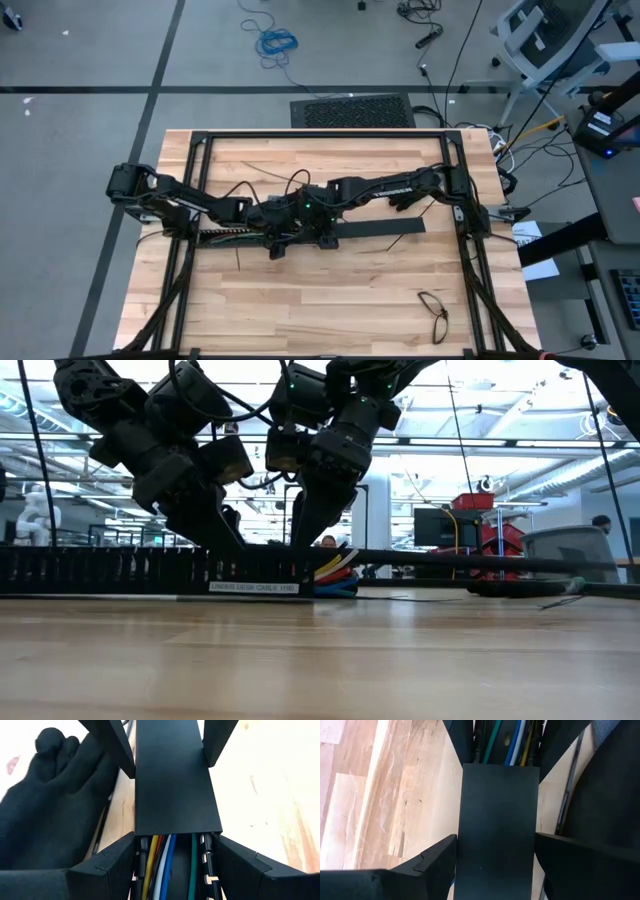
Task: Ziptie cables
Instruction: Close the cable duct
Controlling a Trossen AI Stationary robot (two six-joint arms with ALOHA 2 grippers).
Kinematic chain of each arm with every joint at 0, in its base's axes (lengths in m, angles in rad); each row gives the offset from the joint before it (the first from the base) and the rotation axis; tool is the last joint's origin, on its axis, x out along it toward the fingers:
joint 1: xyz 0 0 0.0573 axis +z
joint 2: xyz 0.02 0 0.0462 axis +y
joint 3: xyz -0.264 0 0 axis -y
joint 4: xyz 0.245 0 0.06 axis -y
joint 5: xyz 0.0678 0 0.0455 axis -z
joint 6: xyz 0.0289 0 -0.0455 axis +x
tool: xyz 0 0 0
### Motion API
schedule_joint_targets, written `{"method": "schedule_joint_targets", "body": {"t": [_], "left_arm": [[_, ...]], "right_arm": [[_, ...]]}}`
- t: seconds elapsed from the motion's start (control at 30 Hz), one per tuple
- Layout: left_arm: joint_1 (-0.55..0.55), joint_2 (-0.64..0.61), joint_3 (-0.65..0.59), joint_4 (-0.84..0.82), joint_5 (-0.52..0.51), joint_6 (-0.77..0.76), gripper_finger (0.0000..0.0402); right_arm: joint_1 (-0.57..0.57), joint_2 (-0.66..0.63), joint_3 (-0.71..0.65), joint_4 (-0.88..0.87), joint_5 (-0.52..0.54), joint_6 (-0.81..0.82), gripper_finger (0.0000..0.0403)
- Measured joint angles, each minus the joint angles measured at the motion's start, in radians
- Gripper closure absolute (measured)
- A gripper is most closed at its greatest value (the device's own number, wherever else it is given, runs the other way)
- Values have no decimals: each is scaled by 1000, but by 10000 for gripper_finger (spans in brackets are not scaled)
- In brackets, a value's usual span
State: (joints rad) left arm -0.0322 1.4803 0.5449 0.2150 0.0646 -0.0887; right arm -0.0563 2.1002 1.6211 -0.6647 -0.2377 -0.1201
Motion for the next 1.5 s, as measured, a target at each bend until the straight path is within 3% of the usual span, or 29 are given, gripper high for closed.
{"method": "schedule_joint_targets", "body": {"t": [0.33, 1.07, 1.33, 1.5], "left_arm": [[-1, 17, 3, -8, -72, 19, 164], [-1, 21, 3, -9, -81, 49, 164], [-2, 21, 3, -12, -157, 51, 164], [0, 21, 3, -23, -125, 42, 135]], "right_arm": [[-2, 1, 0, -1, 11, -1, 147], [-2, 31, 1, -10, 5, 1, 147], [-3, 31, 1, 3, 23, 0, 147], [-3, 31, 1, 4, 13, -3, 147]]}}
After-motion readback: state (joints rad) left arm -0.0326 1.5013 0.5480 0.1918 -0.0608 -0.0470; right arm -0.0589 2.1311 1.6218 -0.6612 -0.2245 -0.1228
